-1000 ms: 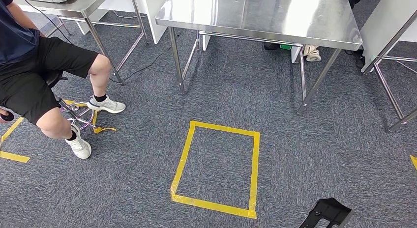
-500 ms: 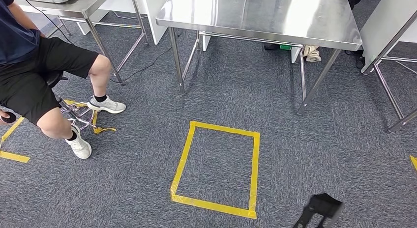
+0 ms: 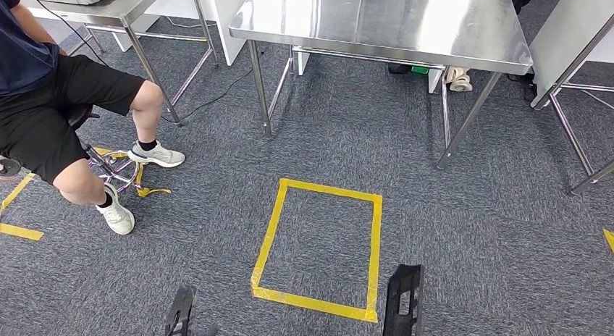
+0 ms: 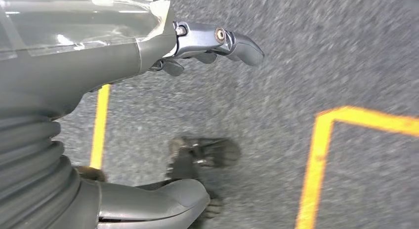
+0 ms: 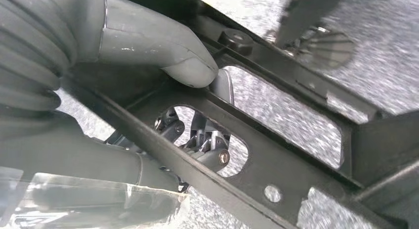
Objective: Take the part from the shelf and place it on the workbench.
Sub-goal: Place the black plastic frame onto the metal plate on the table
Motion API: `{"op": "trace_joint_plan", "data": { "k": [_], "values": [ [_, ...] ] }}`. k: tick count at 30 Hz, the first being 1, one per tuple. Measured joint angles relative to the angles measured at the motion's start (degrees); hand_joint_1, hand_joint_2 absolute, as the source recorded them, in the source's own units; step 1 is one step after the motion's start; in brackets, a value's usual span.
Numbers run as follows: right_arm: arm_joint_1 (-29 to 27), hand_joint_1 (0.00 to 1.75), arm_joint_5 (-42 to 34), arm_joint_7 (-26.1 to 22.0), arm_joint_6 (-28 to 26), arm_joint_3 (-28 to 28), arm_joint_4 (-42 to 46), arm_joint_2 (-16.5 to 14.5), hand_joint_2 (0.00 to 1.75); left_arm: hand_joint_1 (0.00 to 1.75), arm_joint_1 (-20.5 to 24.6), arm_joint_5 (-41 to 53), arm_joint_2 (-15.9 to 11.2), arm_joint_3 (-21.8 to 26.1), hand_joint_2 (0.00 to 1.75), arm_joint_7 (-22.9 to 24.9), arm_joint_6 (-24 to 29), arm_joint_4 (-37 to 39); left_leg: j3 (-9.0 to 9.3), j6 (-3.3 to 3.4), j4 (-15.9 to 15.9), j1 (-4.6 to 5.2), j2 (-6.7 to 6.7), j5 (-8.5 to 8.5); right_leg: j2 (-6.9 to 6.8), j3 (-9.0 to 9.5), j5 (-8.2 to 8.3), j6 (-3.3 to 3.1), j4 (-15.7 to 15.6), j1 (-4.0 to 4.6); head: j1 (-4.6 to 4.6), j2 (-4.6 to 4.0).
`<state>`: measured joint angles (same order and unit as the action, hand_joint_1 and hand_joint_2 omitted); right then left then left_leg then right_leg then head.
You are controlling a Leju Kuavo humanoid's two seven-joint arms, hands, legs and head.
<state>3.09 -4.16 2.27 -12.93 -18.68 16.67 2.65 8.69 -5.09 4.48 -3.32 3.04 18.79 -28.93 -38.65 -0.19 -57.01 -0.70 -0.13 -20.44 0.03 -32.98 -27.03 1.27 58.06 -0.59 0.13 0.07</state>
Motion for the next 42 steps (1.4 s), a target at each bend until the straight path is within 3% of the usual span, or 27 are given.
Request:
{"op": "trace_joint_plan", "data": {
  "k": [5, 11, 21, 42],
  "values": [
    [1.66, 1.75, -3.93, -3.95, -2.29, -0.07, -0.64, 0.27, 1.75, 0.00, 1.27, -0.73, 0.48, -0.68, 1.75, 0.08, 2.09, -0.94, -0.03, 0.00, 0.00, 0.00, -0.01, 0.01, 0.00, 0.00, 0.01, 0.01, 0.00, 0.00, 0.01, 0.00],
    [3.34, 1.75, -7.59, -12.69, -1.40, 5.14, 2.11, 0.29, 1.75, 0.00, 1.48, -1.08, 0.70, -1.00, 1.75, -0.14, 2.28, -1.68, -0.04, -0.01, 0.00, 0.00, 0.02, 0.03, 0.01, -0.04, 0.01, 0.01, 0.01, 0.00, 0.00, 0.00],
    [4.46, 1.75, -6.22, -12.92, -1.00, 9.53, 5.84, 0.21, 1.75, 0.00, 1.53, -1.27, 0.74, -1.39, 1.75, -0.14, 2.28, -2.04, -0.10, 0.00, -0.01, 0.01, -0.01, 0.06, -0.04, -0.05, 0.02, 0.02, 0.01, 0.00, -0.01, 0.00],
    [4.46, 1.75, -6.18, -12.92, -1.00, 10.75, 6.59, 0.19, 1.75, 0.00, 1.54, -1.27, 0.74, -1.40, 1.75, -0.14, 2.28, -2.06, -0.12, 0.00, -0.01, 0.01, -0.02, 0.05, -0.04, -0.07, 0.01, 0.02, 0.01, -0.01, 0.00, 0.00]
  ]
}}
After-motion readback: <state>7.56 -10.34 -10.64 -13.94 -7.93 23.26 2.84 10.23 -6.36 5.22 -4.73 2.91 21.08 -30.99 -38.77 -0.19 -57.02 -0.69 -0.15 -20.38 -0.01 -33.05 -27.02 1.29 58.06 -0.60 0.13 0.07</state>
